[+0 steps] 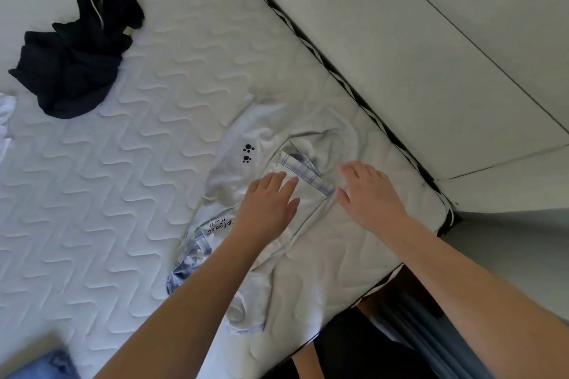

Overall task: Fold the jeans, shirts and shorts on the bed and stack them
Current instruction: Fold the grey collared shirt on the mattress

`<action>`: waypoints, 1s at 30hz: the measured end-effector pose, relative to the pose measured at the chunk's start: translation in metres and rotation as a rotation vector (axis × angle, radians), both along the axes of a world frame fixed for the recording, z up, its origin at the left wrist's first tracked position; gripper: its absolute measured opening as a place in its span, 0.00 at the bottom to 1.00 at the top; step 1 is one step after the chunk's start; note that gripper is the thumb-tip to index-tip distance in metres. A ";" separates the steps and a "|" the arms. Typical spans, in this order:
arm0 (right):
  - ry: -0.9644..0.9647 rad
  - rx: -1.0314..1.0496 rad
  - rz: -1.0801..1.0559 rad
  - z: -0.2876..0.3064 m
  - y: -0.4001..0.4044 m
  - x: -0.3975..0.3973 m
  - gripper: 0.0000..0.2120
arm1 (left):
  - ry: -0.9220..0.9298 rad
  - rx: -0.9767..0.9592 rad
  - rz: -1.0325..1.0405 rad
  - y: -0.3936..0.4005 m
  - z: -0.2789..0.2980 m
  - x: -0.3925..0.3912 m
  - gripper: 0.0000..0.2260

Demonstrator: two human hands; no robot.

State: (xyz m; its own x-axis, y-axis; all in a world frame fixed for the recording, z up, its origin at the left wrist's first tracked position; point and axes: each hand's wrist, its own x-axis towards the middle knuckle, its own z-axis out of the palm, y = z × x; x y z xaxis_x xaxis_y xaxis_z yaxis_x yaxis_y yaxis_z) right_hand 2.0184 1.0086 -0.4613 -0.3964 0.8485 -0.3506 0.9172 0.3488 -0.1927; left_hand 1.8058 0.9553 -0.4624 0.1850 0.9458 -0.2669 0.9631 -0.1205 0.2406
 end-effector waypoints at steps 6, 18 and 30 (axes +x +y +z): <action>0.011 -0.049 -0.075 -0.066 0.070 0.006 0.26 | -0.072 -0.067 0.040 0.061 -0.060 0.010 0.28; 0.046 -0.209 -0.379 -0.173 0.140 0.011 0.38 | 0.067 -0.361 -0.044 0.138 -0.133 0.018 0.28; 0.210 -0.104 -0.490 -0.178 0.110 0.006 0.09 | -0.072 -0.340 0.043 0.134 -0.153 0.014 0.26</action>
